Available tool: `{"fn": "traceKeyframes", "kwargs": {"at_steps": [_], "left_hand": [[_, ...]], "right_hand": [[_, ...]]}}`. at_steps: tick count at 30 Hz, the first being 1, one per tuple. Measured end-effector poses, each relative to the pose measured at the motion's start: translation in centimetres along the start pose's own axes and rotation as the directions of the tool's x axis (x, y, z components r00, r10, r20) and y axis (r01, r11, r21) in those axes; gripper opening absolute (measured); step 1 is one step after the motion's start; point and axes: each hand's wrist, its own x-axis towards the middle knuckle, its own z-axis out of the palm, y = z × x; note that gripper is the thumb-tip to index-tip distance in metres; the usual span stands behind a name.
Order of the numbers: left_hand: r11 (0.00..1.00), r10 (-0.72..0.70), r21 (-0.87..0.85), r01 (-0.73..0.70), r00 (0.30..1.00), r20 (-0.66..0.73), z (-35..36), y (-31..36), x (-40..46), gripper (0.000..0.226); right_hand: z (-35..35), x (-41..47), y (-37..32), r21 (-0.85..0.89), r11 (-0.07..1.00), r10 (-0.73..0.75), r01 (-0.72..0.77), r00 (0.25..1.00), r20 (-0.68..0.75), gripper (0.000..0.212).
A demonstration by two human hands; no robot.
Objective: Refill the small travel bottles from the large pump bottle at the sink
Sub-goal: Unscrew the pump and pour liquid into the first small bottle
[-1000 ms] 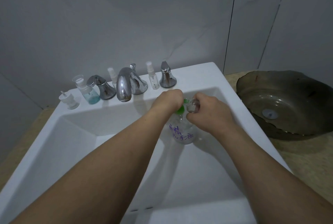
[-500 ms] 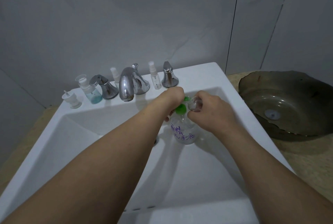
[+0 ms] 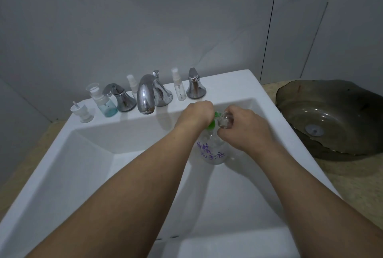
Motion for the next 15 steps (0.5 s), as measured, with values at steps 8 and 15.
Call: {"fn": "traceKeyframes", "kwargs": {"at_steps": [8, 15], "left_hand": [[0.976, -0.166, -0.105, 0.192, 0.963, 0.214, -2.7, 0.5, -1.7, 0.044], [0.981, -0.162, -0.072, 0.181, 0.965, 0.208, -2.5, 0.8, -1.9, 0.041]], "right_hand": [[-0.5, -0.2, -0.5, 0.035, 0.999, -0.021, 0.022, 0.999, -0.038, 0.028], [-0.5, -0.3, -0.6, 0.034, 0.999, -0.019, 0.021, 0.999, -0.032, 0.031]]}}
